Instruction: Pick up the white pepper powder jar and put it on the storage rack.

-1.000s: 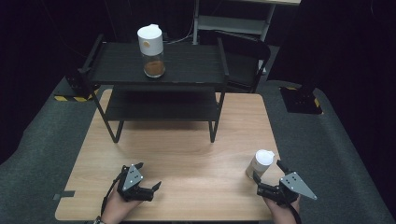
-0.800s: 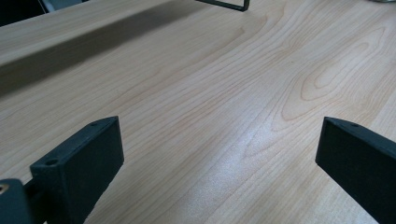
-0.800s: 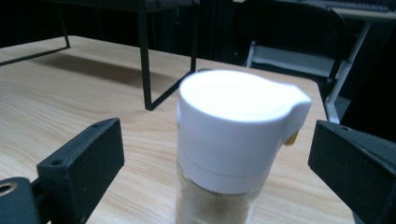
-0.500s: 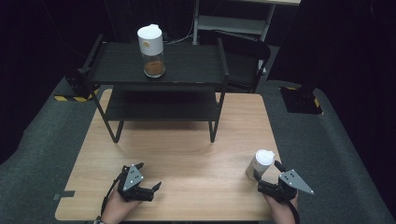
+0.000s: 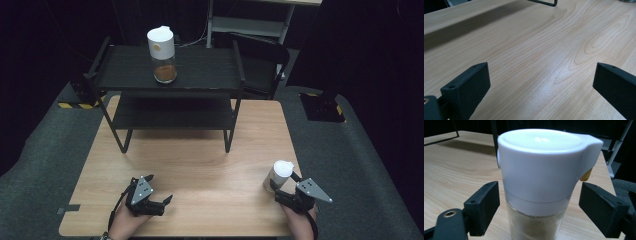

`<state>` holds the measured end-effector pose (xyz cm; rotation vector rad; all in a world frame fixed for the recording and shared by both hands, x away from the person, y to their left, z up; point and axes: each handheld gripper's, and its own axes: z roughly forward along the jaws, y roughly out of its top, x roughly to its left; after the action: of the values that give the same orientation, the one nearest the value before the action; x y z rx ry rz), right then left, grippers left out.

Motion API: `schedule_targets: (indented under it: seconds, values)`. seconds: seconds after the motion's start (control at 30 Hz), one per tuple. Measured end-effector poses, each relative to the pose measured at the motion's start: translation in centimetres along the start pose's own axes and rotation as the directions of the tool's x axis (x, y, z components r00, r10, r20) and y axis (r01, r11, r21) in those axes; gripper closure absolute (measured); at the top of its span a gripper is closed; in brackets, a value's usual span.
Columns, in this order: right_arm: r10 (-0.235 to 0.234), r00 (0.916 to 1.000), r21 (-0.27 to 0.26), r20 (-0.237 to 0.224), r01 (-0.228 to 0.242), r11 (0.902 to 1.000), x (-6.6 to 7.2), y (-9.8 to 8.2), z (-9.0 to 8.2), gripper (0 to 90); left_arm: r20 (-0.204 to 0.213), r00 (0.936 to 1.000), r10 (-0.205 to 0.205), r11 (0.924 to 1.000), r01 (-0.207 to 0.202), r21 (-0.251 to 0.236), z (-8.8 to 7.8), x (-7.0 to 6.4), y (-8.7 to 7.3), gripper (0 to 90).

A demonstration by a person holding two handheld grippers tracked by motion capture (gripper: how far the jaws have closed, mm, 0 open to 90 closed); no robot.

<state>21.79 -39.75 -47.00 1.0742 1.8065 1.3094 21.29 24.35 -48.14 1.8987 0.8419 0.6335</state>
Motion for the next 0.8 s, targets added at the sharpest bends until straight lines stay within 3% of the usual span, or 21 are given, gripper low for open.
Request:
schedule_targets:
  seconds: [0.47, 0.8]
  values:
    - [0.012, 0.9998, -0.017, -0.017, -0.012, 0.9998, -0.2, -0.3, 0.9, 21.4, 0.002, 1.0000, 0.009, 1.0000, -0.009, -0.005, -0.2, -0.1, -0.1, 1.5]
    - [0.063, 0.9972, -0.042, -0.041, -0.065, 0.9970, -0.8, -0.8, 1.1, 28.8, -0.003, 0.9996, 0.028, 0.9996, -0.028, -0.003, -0.2, -0.5, -0.1, 1.5]
